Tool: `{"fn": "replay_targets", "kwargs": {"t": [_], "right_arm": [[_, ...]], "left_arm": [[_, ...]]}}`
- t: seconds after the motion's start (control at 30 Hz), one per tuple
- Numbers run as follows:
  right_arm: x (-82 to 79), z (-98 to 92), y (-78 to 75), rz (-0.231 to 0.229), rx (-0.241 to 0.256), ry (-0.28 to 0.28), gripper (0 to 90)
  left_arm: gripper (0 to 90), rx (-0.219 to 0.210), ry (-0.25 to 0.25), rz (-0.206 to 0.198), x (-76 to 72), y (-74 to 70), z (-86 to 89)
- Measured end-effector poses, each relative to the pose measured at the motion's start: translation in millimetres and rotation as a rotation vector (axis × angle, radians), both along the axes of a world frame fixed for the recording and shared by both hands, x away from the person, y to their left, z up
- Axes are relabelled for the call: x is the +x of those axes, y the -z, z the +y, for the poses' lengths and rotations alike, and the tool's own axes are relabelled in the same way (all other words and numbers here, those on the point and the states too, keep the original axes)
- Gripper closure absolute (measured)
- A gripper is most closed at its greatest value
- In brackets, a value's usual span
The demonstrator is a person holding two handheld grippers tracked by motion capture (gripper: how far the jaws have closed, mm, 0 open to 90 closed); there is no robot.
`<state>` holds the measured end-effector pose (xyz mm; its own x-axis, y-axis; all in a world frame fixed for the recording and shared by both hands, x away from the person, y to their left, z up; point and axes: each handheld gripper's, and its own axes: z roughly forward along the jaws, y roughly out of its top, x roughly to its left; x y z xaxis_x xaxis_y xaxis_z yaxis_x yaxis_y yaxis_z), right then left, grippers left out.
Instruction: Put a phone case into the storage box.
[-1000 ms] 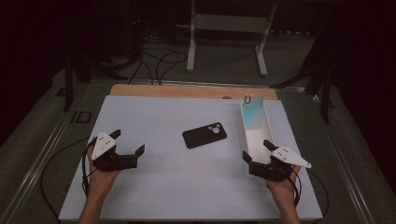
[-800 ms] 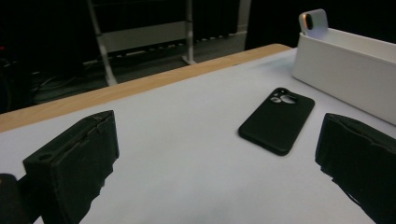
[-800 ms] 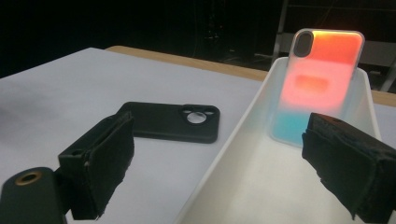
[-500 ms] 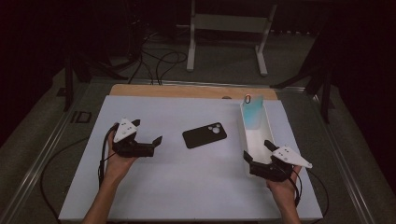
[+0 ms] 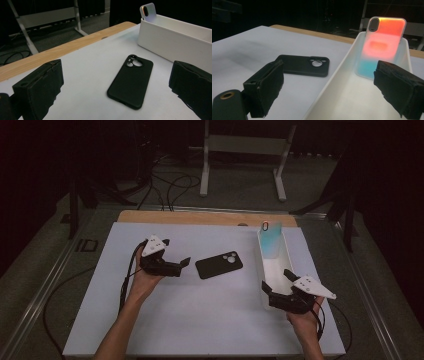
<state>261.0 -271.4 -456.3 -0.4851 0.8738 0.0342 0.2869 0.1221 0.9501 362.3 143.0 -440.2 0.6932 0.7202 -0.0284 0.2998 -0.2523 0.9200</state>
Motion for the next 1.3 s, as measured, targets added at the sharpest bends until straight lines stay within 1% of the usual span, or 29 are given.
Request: {"fn": "replay_targets", "kwargs": {"t": [0.1,0.2,0.37,0.4,0.5,0.6,0.73,0.8,0.87,0.93,1.0,1.07,1.13,1.2,1.23,1.3], "right_arm": [[0.0,-0.1,0.3,0.0,0.001,-0.002,9.3],[0.1,0.6,1.0,0.006,0.002,0.0,9.3],[0.4,1.0,1.6,0.009,0.005,-0.003,9.3],[0.4,0.9,1.7,0.009,0.006,-0.004,9.3],[0.2,0.8,3.2,0.013,0.006,-0.007,9.3],[0.7,0.0,4.5,0.018,0.008,-0.006,9.3],[0.7,-0.3,5.1,0.02,0.009,-0.007,9.3],[0.4,0.0,6.0,0.027,0.008,-0.009,9.3],[0.8,0.3,6.7,0.027,0.007,-0.01,9.3],[0.9,0.3,6.7,0.027,0.009,-0.011,9.3],[1.0,0.8,7.1,0.028,0.009,-0.012,9.3],[1.0,1.2,7.6,0.03,0.005,-0.015,9.3],[1.3,1.2,7.9,0.033,0.007,-0.016,9.3],[1.3,1.2,7.9,0.033,0.008,-0.017,9.3],[1.4,1.0,7.9,0.032,0.006,-0.017,9.3],[1.6,0.8,8.1,0.036,0.007,-0.014,9.3]], "left_arm": [[0.2,0.004,0.01,0.009,6.3,0.8,-7.6],[0.2,0.037,0.011,0.013,11.7,1.6,-15.8],[0.2,0.054,0.024,0.034,20.5,4.2,-28.3],[0.2,0.057,0.03,0.041,22.2,5.0,-30.8],[0.2,0.088,0.05,0.059,27.4,8.5,-37.9],[0.2,0.105,0.058,0.082,32.3,12.5,-45.0],[0.2,0.154,0.078,0.114,38.9,18.3,-55.1],[0.3,0.162,0.084,0.126,42.0,21.3,-58.6],[0.2,0.173,0.093,0.144,45.0,24.9,-61.6],[0.3,0.184,0.122,0.17,48.4,29.6,-64.4],[0.8,0.223,0.134,0.186,50.9,35.8,-68.5],[0.8,0.243,0.146,0.207,53.2,42.5,-72.3],[0.8,0.243,0.153,0.219,54.7,47.3,-75.1],[0.8,0.257,0.164,0.232,57.0,52.4,-78.2],[0.8,0.257,0.171,0.239,58.4,54.9,-79.2],[0.8,0.257,0.171,0.255,61.0,60.4,-81.6]]}}
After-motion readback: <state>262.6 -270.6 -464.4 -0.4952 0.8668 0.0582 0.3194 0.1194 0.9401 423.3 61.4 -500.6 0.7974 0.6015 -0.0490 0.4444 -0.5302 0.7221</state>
